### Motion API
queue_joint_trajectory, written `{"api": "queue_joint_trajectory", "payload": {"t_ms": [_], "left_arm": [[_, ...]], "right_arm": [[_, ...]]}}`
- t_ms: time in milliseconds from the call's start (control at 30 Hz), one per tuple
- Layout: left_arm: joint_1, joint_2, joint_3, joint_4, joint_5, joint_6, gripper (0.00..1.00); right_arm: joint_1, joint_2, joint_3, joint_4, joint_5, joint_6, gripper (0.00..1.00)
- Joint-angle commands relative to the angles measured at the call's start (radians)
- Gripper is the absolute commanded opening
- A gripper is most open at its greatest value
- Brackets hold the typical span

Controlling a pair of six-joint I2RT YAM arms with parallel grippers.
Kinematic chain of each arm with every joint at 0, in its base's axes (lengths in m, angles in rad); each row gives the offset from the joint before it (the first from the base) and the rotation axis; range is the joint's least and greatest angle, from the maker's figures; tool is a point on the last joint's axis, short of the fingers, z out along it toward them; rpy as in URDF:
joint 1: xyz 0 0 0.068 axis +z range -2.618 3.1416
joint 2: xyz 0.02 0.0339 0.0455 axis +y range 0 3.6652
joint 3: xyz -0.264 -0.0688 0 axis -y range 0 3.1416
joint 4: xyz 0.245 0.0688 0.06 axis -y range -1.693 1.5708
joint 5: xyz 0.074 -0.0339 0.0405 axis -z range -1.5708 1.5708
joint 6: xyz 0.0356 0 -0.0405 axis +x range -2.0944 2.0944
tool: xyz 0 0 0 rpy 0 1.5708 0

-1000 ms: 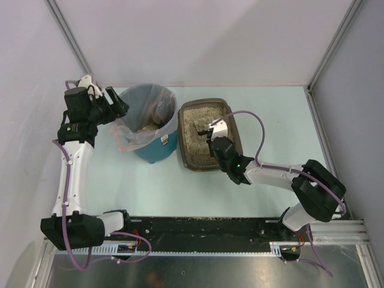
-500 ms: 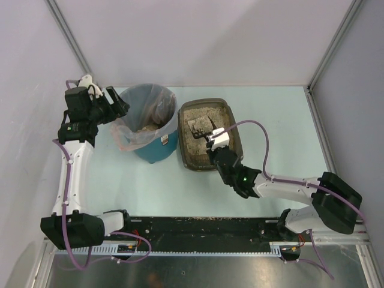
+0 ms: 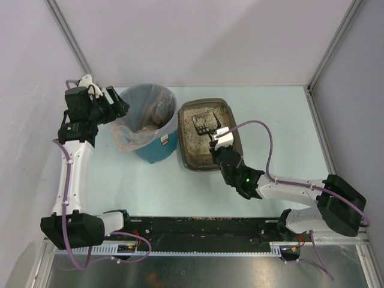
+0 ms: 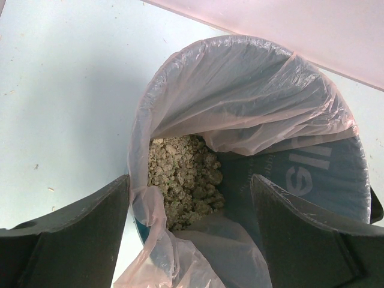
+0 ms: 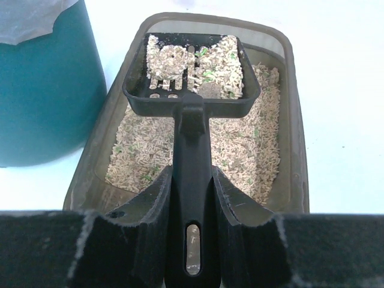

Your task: Clean the litter box

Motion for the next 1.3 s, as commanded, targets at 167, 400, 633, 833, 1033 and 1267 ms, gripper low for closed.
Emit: {"api": "queue_joint_trajectory", "payload": {"t_ms": [167, 400, 633, 833, 1033, 1267], "left_arm": [[-0.025, -0.002, 0.008, 0.023, 0.091, -0.018, 0.84], [-0.031, -0.012, 0.002, 0.023, 0.09, -0.012, 0.84], [-0.037, -0.015, 0.003, 0.026, 0.091, -0.008, 0.84], [-0.035, -0.018, -0.003, 0.025, 0.084, -0.006, 0.84], [-0.035, -0.023, -0.006, 0.025, 0.075, -0.005, 0.84], [-0.037, -0.021, -0.008, 0.026, 0.075, -0.006, 0.84]], "right_arm": [[0.052, -0.032, 0.008, 0.059, 0.055, -0.102, 0.0], [0.019, -0.053, 0.008, 0.047, 0.02, -0.037, 0.0], [0.032, -0.047, 0.008, 0.045, 0.099, -0.043, 0.0], [-0.008, -0.073, 0.011, 0.019, 0.008, -0.023, 0.0], [-0.055, -0.093, 0.011, -0.039, -0.044, 0.071, 0.0], [-0.054, -0.084, 0.013, -0.027, -0.052, 0.072, 0.0]]}}
